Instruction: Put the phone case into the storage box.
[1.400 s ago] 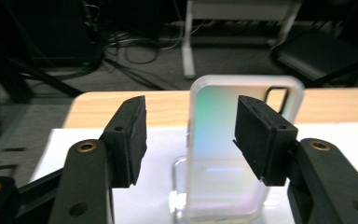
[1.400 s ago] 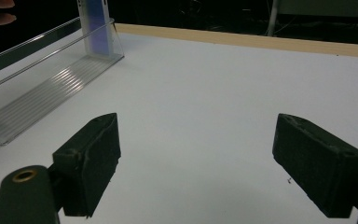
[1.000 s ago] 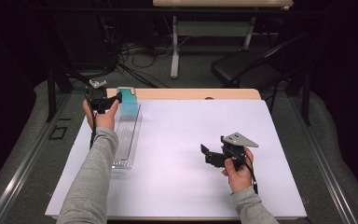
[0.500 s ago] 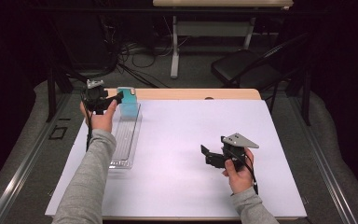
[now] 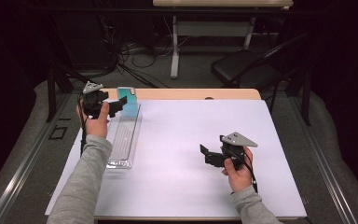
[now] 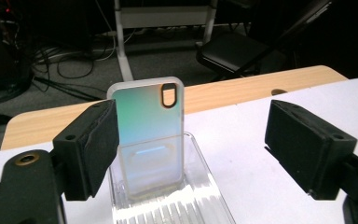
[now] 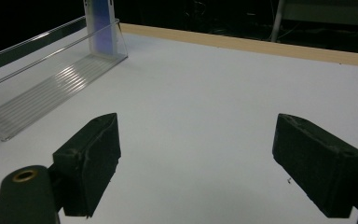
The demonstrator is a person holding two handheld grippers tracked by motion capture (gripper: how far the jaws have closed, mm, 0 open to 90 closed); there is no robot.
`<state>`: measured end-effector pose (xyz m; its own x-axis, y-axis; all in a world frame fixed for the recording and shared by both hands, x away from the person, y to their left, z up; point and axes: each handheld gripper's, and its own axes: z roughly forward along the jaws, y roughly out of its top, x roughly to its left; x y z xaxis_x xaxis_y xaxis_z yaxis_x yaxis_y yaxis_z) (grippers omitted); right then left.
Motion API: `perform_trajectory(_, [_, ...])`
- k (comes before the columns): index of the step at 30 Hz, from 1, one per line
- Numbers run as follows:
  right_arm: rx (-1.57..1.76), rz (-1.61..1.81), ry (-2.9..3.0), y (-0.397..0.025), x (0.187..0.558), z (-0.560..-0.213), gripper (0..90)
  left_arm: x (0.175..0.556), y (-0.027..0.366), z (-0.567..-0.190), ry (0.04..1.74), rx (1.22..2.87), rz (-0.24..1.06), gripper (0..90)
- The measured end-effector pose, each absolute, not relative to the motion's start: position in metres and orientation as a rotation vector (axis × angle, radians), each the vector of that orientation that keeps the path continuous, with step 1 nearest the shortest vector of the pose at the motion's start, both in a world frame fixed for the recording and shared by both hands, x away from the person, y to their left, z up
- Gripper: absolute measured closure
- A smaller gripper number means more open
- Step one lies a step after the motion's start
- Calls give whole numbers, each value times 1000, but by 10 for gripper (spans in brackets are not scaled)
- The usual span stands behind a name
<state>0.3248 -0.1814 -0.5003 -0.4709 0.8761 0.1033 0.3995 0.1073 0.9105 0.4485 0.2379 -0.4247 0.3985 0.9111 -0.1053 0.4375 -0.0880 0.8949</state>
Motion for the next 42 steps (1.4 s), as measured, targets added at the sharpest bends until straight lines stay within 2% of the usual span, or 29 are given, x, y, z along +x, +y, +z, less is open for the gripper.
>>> perform_trajectory(19, [1223, 1315, 1941, -183, 321, -499, 142, 415, 235, -415, 1079, 1713, 503, 154])
perform_trajectory(32, [1194, 1305, 1966, -182, 318, -496, 56, 384, 224, -418, 970, 1789, 471, 154])
perform_trajectory(36, [1193, 1314, 1980, -184, 316, -492, 0, 371, 224, -421, 933, 1811, 457, 154])
perform_trajectory(42, [1184, 1285, 1986, -190, 307, -486, 0, 349, 228, -422, 883, 1812, 424, 154])
